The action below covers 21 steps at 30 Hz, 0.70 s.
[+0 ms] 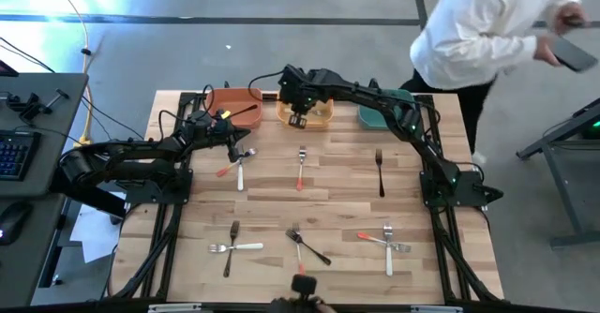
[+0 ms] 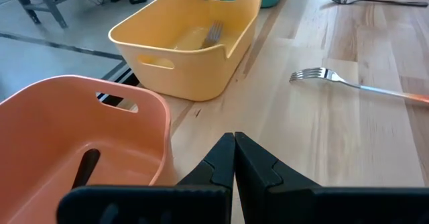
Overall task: Sort silverware by color (type)
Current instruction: Put the bottom right orange fork into the green bin
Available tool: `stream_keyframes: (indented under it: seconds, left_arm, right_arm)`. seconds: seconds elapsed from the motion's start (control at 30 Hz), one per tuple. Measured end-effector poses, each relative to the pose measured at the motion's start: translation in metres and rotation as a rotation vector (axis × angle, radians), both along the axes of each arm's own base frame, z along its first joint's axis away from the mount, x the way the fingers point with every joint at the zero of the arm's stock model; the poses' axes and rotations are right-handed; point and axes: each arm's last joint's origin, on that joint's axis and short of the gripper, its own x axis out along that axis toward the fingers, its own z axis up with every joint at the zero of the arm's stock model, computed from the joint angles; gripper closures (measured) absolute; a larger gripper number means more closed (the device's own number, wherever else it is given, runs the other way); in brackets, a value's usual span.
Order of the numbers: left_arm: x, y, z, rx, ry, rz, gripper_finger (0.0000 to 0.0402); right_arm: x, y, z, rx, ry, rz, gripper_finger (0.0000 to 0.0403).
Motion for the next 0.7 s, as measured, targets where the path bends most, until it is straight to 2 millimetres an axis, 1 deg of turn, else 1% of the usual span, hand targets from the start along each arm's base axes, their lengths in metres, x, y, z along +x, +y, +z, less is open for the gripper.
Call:
stream_keyframes:
  seconds: [0.07, 0.2, 0.27, 0.4, 0.5, 0.57, 0.6, 0.7]
  left_arm:
    - [0.000, 0.000, 0.000, -0.001, 0.002, 0.000, 0.0401]
    - [0.000, 0.000, 0.000, -0.003, 0.004, 0.000, 0.0401]
    - [0.000, 0.000, 0.000, -0.003, 0.005, 0.002, 0.0401]
    - [0.000, 0.000, -0.001, -0.002, 0.008, 0.008, 0.0401]
    - [0.000, 0.000, -0.001, -0.002, 0.010, 0.009, 0.0401]
    - [0.000, 0.000, -0.001, -0.001, 0.010, 0.008, 0.0401]
    - [0.000, 0.000, -0.001, -0.001, 0.010, 0.009, 0.0401]
    - [0.000, 0.000, -0.001, 0.001, 0.009, 0.010, 0.0401]
  right_arm:
    - [0.007, 0.009, 0.006, -0.007, -0.051, 0.016, 0.0400]
    - [0.019, 0.022, 0.007, -0.006, -0.128, 0.028, 0.0402]
    - [0.027, 0.028, 0.002, -0.008, -0.196, 0.029, 0.0402]
    - [0.038, 0.039, -0.020, -0.007, -0.283, 0.057, 0.0402]
    - [0.038, 0.047, -0.037, 0.011, -0.337, 0.068, 0.0402]
    - [0.032, 0.056, -0.046, 0.015, -0.351, 0.079, 0.0403]
    - [0.029, 0.061, -0.049, 0.012, -0.362, 0.087, 0.0403]
    - [0.013, 0.079, -0.046, 0.008, -0.402, 0.106, 0.0403]
